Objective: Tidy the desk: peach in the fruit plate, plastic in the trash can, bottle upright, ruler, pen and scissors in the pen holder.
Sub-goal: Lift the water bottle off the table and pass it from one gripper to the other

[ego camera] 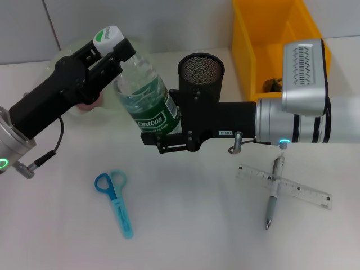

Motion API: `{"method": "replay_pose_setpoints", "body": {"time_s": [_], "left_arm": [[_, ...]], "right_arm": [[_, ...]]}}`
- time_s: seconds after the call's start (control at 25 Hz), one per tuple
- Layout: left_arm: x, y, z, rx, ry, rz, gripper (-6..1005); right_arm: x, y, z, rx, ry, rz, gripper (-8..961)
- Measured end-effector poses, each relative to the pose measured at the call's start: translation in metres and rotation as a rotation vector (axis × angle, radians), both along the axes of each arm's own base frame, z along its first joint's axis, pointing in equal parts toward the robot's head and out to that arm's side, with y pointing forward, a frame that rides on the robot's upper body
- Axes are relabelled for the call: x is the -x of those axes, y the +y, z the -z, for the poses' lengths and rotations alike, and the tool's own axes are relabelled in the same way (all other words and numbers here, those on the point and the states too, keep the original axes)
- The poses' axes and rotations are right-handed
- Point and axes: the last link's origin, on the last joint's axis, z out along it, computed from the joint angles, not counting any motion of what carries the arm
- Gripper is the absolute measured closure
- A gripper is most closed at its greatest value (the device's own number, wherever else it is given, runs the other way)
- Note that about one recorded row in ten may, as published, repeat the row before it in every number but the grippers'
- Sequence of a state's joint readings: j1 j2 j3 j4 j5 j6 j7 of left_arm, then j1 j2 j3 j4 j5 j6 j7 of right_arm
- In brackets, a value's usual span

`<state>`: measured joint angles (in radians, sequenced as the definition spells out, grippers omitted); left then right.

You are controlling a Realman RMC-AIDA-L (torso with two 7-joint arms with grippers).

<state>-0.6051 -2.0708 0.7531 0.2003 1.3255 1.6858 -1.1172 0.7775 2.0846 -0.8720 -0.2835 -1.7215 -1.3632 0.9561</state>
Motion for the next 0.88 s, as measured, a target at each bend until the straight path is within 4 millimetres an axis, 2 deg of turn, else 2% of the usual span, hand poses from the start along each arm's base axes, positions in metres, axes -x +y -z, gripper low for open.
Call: {"method": "replay_pose_setpoints", "body": {"time_s": [0.88], "left_arm": [[-0.002,0.004,-0.006,0.0,-0.008,0.002,518]], "right_arm": [[-0.011,-0.002,0.006,0.004,-0.05,0.035,135]]}}
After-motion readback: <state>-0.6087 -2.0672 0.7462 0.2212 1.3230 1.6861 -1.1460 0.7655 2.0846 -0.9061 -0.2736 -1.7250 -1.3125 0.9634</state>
